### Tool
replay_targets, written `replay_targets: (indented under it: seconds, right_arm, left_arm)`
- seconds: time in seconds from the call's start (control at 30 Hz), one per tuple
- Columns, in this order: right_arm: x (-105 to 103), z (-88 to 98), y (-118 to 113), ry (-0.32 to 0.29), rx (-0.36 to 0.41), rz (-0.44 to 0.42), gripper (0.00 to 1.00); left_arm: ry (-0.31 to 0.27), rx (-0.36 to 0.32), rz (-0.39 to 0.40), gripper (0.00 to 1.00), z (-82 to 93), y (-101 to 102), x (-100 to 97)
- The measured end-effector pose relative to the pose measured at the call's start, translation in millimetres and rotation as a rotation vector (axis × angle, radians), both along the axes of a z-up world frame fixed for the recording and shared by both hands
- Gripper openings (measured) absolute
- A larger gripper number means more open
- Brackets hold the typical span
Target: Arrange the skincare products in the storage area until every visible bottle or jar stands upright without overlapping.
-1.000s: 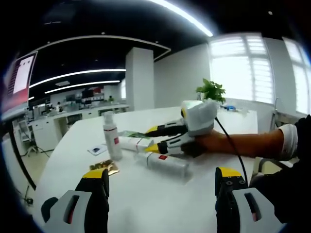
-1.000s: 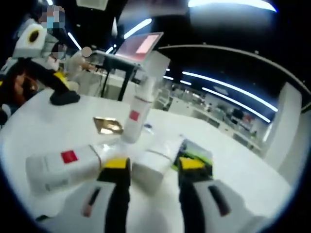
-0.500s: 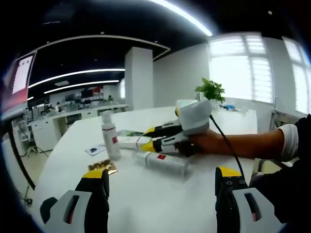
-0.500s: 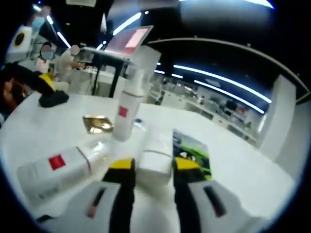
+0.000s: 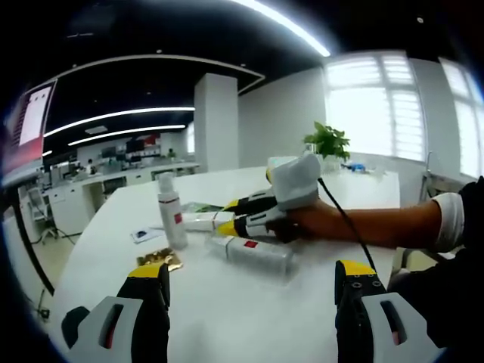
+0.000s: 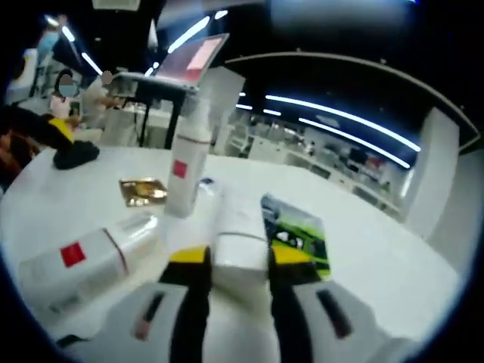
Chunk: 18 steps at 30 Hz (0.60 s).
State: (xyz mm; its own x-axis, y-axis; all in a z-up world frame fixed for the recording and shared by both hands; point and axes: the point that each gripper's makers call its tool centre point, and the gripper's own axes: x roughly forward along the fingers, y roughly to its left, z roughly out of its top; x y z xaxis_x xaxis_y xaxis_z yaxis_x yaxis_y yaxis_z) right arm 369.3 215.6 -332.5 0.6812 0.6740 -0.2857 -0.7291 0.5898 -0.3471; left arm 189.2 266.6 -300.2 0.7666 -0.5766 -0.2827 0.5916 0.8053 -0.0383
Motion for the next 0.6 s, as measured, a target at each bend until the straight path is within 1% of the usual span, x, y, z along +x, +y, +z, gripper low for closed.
replay_targets:
  seconds: [0.13, 0.23, 0.33, 0.37, 0.47, 0.53, 0.6]
  right_arm:
    - [-1, -0.2, 0, 0.018, 0.018, -0.003, 0.28]
    - [-1, -0.2, -1, 0.058, 0.036, -0.022, 0.28]
    - [-2, 1.1, 0, 0.074, 0.048, -0.029, 0.27]
    - [1, 1.5, 1, 0.074, 0.046, -0.032, 0.27]
    - [-2, 5.4, 4, 0.065, 0.065, -0.033, 0.26]
    - [-3, 2.7, 7, 0.084, 0.068, -0.031, 0.26]
    - [-3, 5.2, 10, 0.058, 0.059, -0.016, 0.26]
  left_arm:
    - [0.002, -0.002, 0.002, 0.92, -1.1, 1, 1.2]
    - [0.003, -0.002, 0.002, 0.92, -1.7, 1, 1.0]
    - [0.004, -0.002, 0.002, 0.92, -2.0, 1, 1.8]
    - [0.003, -0.003, 0.002, 0.92, -1.7, 1, 2.0]
    - [0.001, -0.005, 0.002, 0.92, -1.4, 2, 2.5]
    - [0.004, -0.007, 0.004, 0.92, -2.2, 3, 3.4]
    - [0.006, -0.007, 0.004, 0.92, -3.2, 3, 3.0]
